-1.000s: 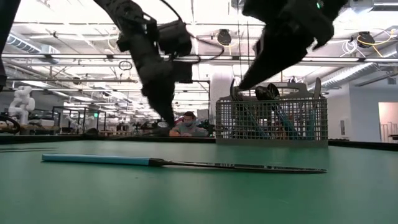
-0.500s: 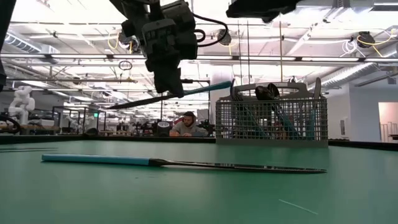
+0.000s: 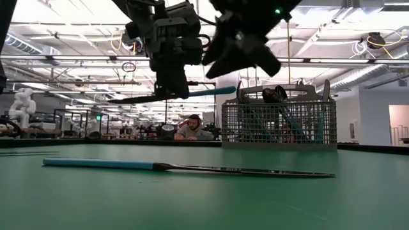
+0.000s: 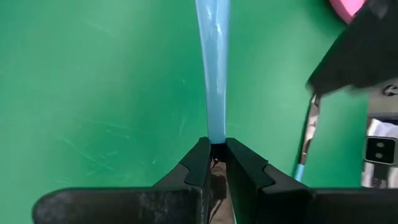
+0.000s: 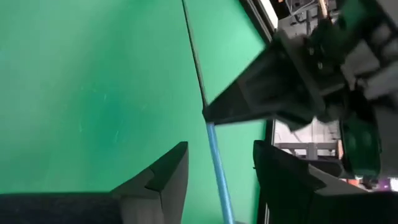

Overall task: Sort silverware
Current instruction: Put the blue table knife into the silverware basket

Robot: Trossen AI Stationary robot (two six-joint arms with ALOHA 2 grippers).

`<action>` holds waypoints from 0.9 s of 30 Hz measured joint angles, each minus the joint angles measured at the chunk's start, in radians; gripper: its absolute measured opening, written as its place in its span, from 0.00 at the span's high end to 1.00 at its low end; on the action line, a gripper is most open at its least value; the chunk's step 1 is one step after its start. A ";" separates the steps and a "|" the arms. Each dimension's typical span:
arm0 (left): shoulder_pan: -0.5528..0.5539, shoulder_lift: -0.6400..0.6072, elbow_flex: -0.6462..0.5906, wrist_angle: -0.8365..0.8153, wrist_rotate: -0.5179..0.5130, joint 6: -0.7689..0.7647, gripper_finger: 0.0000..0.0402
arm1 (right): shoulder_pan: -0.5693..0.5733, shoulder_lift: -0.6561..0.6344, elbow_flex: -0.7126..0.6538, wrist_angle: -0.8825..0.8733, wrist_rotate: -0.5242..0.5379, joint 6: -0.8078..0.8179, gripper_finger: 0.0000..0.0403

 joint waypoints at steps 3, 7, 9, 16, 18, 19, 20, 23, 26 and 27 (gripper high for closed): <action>0.000 0.000 0.000 -0.003 0.022 -0.005 0.90 | -0.004 0.048 0.042 0.002 0.009 -0.013 0.57; 0.000 0.000 0.000 -0.035 0.024 -0.005 0.90 | -0.022 0.073 0.047 -0.013 0.001 0.000 0.59; 0.000 0.000 0.000 -0.038 0.024 -0.005 0.90 | -0.034 0.070 0.049 -0.009 0.000 0.020 0.59; 0.000 0.000 0.000 -0.036 0.034 -0.004 0.90 | -0.082 0.070 0.049 -0.016 -0.089 0.079 0.60; 0.000 0.000 0.000 -0.035 0.045 -0.004 0.90 | -0.093 0.070 0.049 -0.019 -0.104 0.081 0.60; 0.000 0.000 0.000 -0.034 0.047 -0.004 0.90 | -0.097 0.071 0.049 -0.019 -0.105 0.081 0.60; 0.000 0.000 0.000 -0.034 0.047 -0.004 0.90 | -0.100 0.075 0.049 -0.017 -0.105 0.081 0.60; 0.000 0.000 0.000 -0.033 0.059 -0.004 0.90 | -0.108 0.093 0.049 -0.017 -0.108 0.071 0.60; 0.000 0.000 0.000 -0.024 0.076 -0.004 0.90 | -0.109 0.120 0.049 -0.005 -0.102 0.046 0.60; 0.000 0.000 0.000 -0.021 0.076 -0.004 0.90 | -0.109 0.126 0.048 0.008 -0.097 0.038 0.60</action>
